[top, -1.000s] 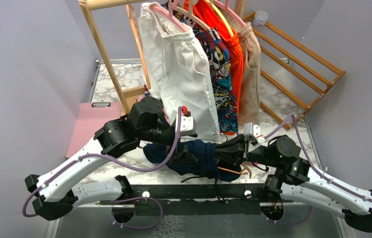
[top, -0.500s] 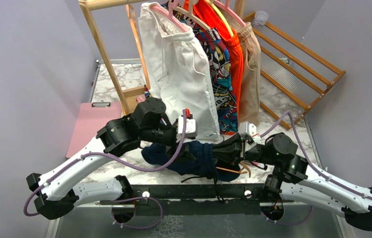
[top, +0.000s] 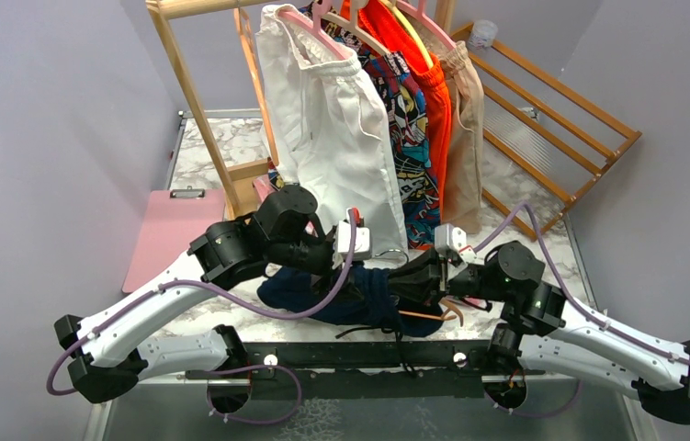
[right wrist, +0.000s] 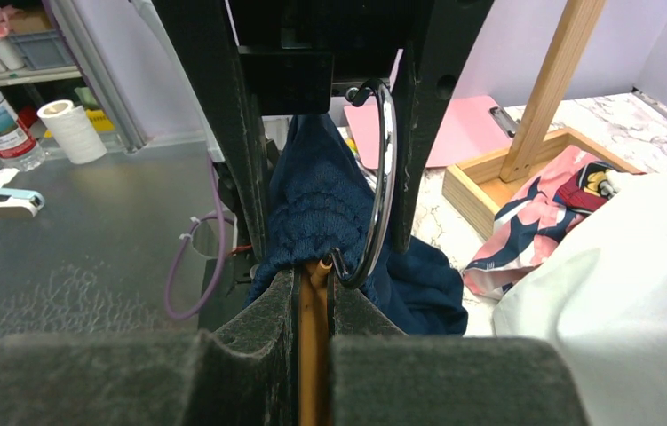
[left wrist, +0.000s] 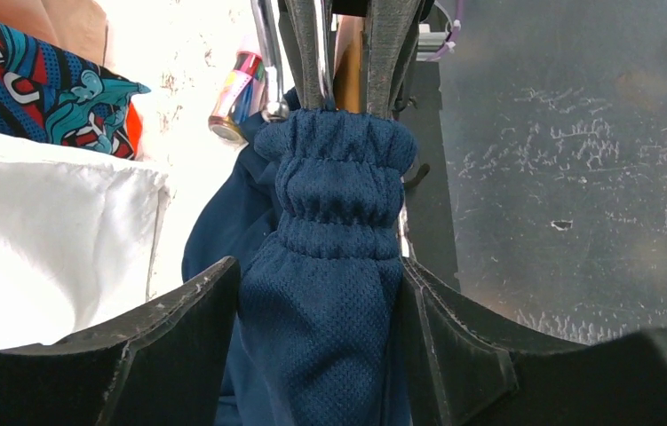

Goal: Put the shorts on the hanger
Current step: Hang the shorts on the hanger.

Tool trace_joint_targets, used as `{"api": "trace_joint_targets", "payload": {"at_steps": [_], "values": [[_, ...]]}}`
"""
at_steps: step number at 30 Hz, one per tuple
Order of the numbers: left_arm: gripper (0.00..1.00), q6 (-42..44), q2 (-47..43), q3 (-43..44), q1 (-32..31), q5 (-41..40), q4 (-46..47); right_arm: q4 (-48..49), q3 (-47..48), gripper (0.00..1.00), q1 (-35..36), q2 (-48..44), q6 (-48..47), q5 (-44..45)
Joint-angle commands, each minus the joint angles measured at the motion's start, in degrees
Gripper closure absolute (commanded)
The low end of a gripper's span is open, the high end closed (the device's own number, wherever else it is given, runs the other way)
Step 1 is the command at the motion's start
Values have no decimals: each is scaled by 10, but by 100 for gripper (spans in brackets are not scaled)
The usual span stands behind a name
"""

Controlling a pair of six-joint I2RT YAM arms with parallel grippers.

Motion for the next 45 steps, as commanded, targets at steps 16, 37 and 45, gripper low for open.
{"api": "trace_joint_targets", "payload": {"at_steps": [16, 37, 45], "values": [[100, 17, -12, -22, -5, -20, -7, 33, 46, 99, 4, 1, -14, -20], [100, -2, -55, -44, -5, -56, 40, -8, 75, 49, 4, -4, 12, 26], [100, -10, -57, -38, -5, -40, 49, 5, 88, 53, 3, 14, 22, 108]]}}
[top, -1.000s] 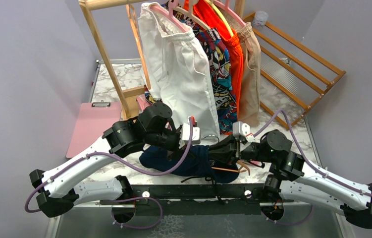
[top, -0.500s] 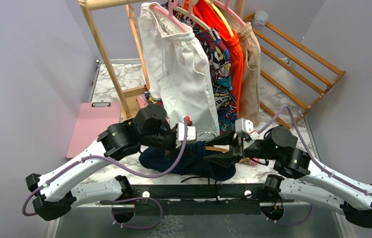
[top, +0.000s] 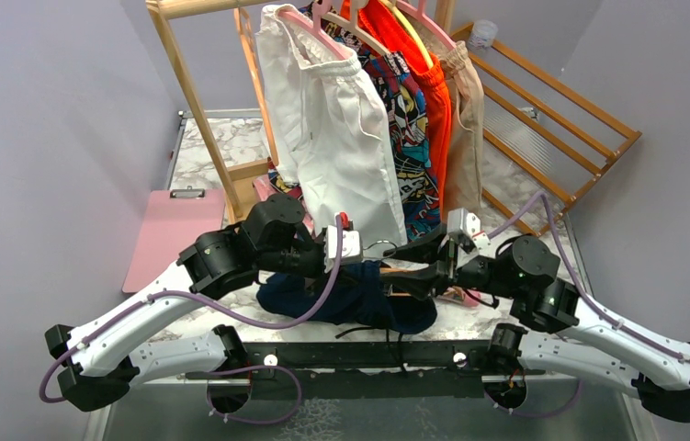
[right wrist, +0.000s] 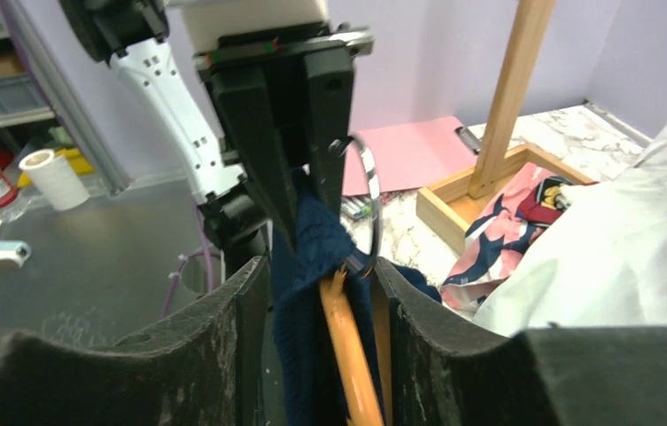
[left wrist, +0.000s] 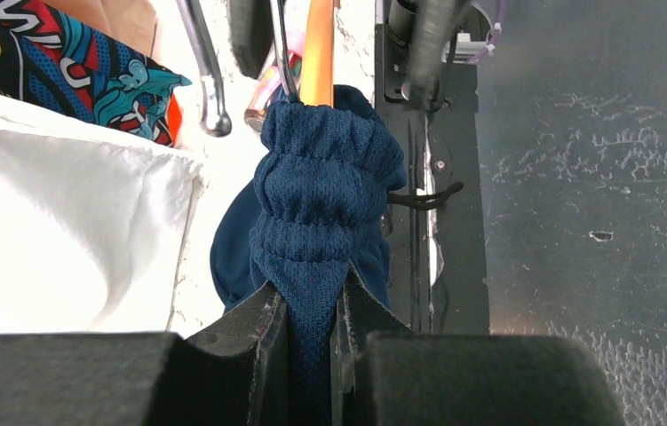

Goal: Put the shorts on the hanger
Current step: Hang the shorts on the hanger.

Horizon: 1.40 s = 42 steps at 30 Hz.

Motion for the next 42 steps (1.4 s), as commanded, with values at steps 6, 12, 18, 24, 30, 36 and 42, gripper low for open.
{"api": "trace_joint_targets", "payload": {"at_steps": [6, 12, 18, 24, 30, 36, 42], "values": [[100, -10, -15, -1, -2, 24, 24, 72, 22, 59, 2, 15, 17, 60], [100, -14, -20, -1, -2, 28, 29, 73, 32, 99, 2, 28, 15, 24], [87, -21, -20, -1, -2, 50, 38, 105, 18, 99, 2, 19, 12, -26], [47, -21, -10, 1, -2, 60, 38, 120, 15, 99, 2, 20, 11, -34], [38, -24, -5, 4, -2, 63, 41, 135, 6, 99, 2, 19, 15, -28], [32, -27, -4, -6, -2, 55, 50, 174, -20, 99, 2, 15, 36, -21], [19, -38, -3, -20, -2, 49, 69, 227, -50, 99, 2, 9, 57, -13]]}}
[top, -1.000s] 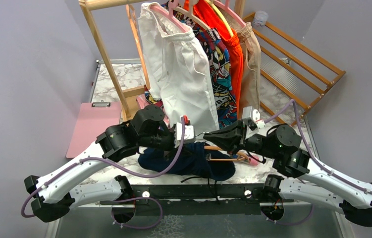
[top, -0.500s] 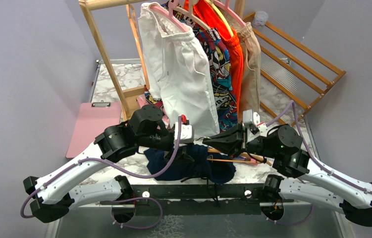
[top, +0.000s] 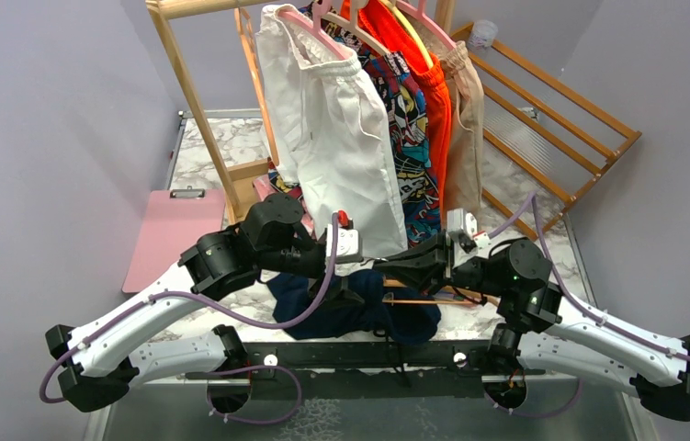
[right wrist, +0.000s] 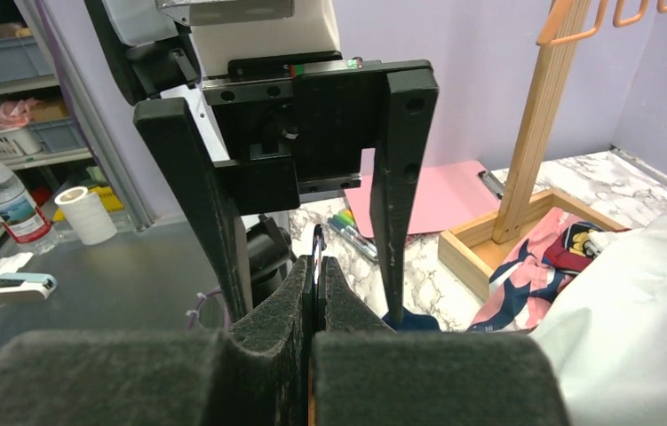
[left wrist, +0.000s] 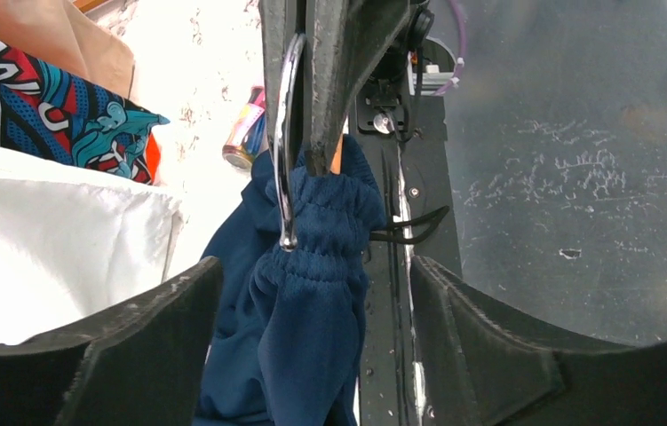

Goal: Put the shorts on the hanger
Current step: Hang the shorts on the hanger.

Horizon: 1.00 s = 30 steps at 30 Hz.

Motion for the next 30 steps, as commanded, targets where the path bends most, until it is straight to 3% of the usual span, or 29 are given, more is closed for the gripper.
{"api": "trace_joint_targets", "payload": {"at_steps": [1, 22, 26, 30], "values": [[17, -12, -1, -16, -2, 4, 31, 97, -12, 99, 2, -13, 23, 5], [18, -27, 16, -64, -2, -11, 102, 178, -34, 99, 2, 11, 63, 1], [26, -30, 23, -67, -2, -7, 113, 182, -35, 99, 2, 15, 67, 0], [40, -30, 28, -71, -2, -3, 116, 182, -33, 99, 2, 16, 67, 0]]}}
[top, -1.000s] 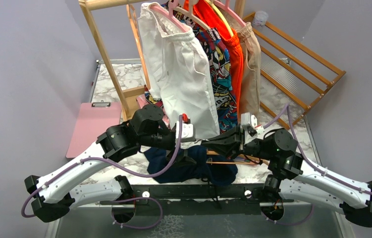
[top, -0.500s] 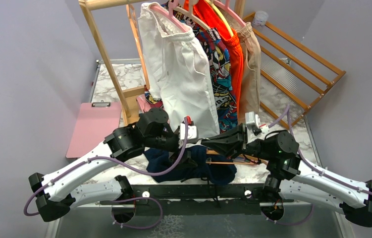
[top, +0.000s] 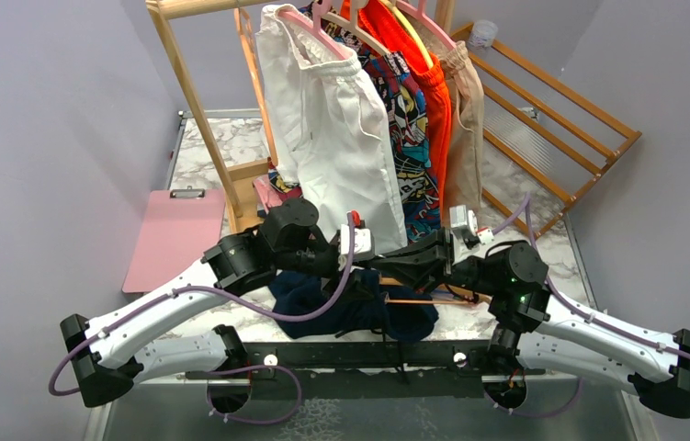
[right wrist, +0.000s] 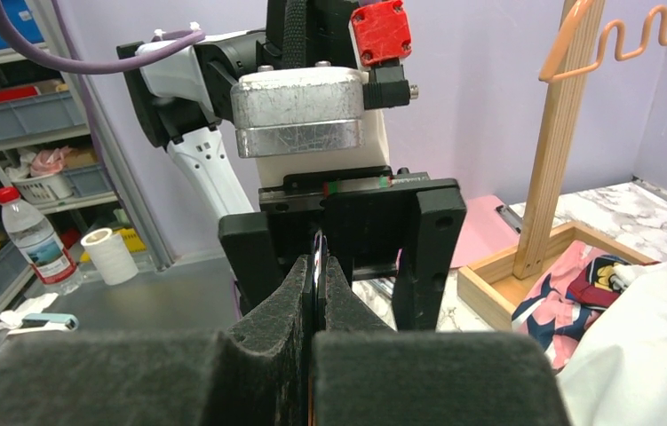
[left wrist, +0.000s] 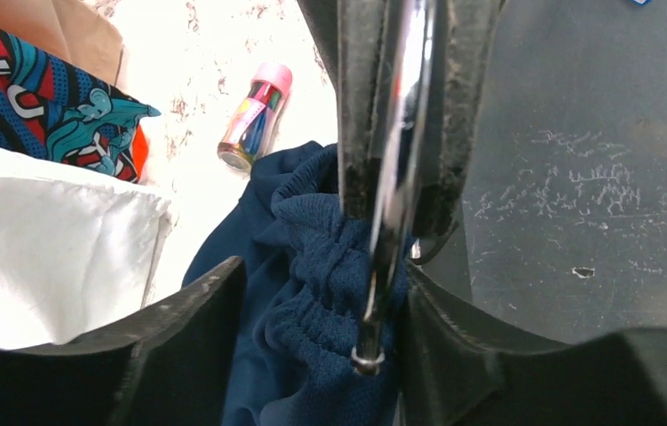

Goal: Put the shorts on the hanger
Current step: Hang the shorts on the hanger.

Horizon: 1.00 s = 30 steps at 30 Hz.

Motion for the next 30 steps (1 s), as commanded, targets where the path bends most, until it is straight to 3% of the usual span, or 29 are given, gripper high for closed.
{"api": "trace_joint_targets", "payload": {"at_steps": [1, 5, 9, 12, 13, 16, 21, 30], "values": [[45, -6, 5, -8, -2, 4, 25, 58, 3, 99, 1, -5, 8, 0], [68, -6, 2, -13, -2, 9, 27, 52, 3, 99, 2, -3, 8, 0], [100, -7, -6, -15, -2, 0, 35, 47, 3, 99, 2, -2, 8, -2], [100, -11, -20, -20, -2, -27, 42, 29, 8, 99, 2, -5, 4, 2], [100, -14, -26, -21, -2, -41, 43, 11, 10, 94, 2, -7, 3, 8], [100, -19, -50, -29, -2, -94, 43, -52, 31, 53, 2, -21, -8, 33], [100, -30, -118, -45, -2, -188, 37, -206, 94, 16, 2, -54, -20, 129], [100, -58, -232, -49, -2, -299, 37, -421, 148, 4, 2, -105, 68, 377]]}}
